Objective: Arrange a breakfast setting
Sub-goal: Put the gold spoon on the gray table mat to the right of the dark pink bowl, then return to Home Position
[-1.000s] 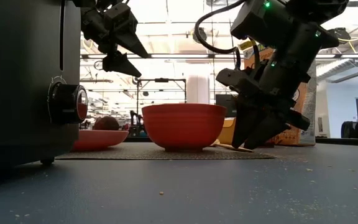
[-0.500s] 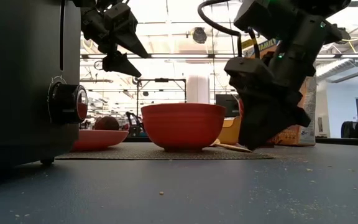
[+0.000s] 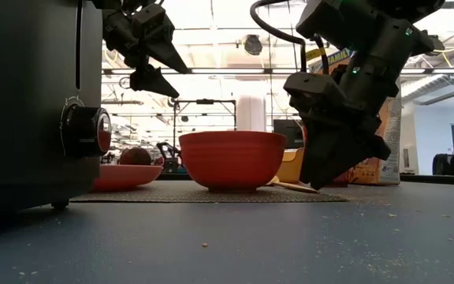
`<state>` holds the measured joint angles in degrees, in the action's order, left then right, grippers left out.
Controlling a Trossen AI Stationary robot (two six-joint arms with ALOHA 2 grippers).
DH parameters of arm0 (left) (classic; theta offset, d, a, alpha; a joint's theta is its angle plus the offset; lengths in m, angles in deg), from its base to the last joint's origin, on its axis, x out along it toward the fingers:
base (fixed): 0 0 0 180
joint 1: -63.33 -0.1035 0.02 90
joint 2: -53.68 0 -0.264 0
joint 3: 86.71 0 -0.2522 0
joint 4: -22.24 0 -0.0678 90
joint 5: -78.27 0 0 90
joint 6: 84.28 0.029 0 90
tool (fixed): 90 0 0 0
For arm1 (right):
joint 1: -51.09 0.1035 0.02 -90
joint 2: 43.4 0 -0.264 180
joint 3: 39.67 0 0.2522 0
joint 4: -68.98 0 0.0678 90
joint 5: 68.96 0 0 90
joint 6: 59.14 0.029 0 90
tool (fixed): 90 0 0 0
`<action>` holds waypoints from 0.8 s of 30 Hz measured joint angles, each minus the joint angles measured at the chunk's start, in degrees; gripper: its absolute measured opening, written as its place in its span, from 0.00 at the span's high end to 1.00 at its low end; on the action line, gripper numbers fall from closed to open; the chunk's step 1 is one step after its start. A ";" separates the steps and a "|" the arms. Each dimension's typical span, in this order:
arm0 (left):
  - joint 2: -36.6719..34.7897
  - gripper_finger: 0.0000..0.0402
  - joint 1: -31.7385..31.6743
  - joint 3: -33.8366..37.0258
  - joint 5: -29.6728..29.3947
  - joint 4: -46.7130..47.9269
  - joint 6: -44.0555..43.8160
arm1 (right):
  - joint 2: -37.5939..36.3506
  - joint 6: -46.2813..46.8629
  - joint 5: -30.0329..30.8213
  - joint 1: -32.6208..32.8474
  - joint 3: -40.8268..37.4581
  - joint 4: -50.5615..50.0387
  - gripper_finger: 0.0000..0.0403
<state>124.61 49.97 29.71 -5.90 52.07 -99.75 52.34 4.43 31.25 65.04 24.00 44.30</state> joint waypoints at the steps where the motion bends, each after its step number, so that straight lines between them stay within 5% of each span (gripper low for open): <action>1: 0.00 0.06 0.00 0.00 0.02 0.00 0.00 | 0.00 0.00 0.00 0.01 0.00 0.00 0.70; 16: 0.00 0.06 0.00 0.00 0.02 -0.03 0.04 | -0.74 -10.19 -2.94 -0.07 0.02 3.16 0.70; 24: 0.00 0.06 0.00 0.00 0.00 -0.15 0.35 | -7.59 -16.47 -6.01 -0.83 0.02 -0.93 0.70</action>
<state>124.61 49.97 29.71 -5.90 51.92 -99.40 44.75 -12.04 25.24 64.20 24.02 43.37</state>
